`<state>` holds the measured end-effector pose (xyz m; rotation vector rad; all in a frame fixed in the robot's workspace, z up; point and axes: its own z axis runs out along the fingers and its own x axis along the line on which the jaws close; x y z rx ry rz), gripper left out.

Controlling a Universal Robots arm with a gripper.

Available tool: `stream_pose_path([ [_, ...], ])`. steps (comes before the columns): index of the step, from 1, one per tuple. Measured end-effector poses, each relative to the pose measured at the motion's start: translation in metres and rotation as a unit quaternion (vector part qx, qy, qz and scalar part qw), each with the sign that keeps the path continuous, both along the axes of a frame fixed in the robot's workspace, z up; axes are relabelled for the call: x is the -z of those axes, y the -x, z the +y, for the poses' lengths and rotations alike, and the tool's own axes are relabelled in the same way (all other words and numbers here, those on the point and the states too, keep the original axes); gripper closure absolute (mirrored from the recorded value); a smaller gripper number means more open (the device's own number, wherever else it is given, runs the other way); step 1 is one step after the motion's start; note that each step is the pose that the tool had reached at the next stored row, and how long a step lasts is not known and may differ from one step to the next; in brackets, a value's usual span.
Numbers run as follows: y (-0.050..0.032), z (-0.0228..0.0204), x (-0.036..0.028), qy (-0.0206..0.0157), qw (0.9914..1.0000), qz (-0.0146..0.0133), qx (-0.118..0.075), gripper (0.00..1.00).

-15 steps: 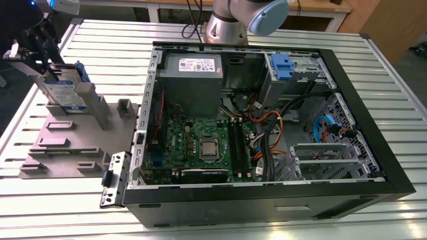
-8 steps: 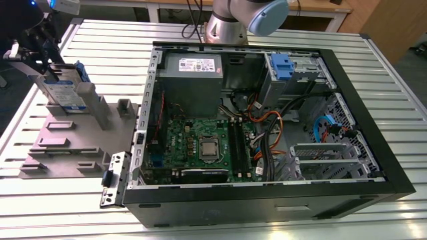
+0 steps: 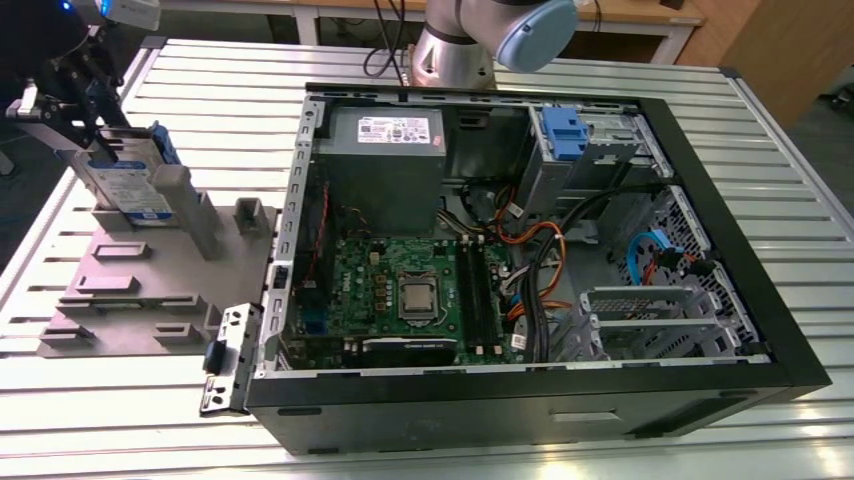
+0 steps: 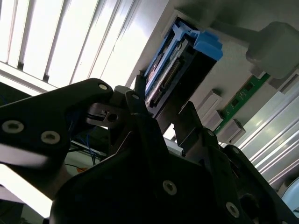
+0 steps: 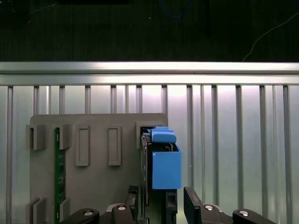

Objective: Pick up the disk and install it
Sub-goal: 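Pick up the disk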

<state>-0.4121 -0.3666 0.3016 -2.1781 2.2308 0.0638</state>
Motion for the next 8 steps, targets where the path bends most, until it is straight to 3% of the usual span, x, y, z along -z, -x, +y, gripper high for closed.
stream_pose_path([
  [2, 0.0, 0.0001, 0.0002, 0.0, 1.0, 0.0009, 0.0, 0.49],
  [3, 0.0, 0.0001, 0.0002, 0.0, 0.99999, 0.0035, 0.0, 0.49],
  [8, 0.0, 0.0, 0.0001, 0.0, 0.99999, 0.0039, 0.0, 0.49],
])
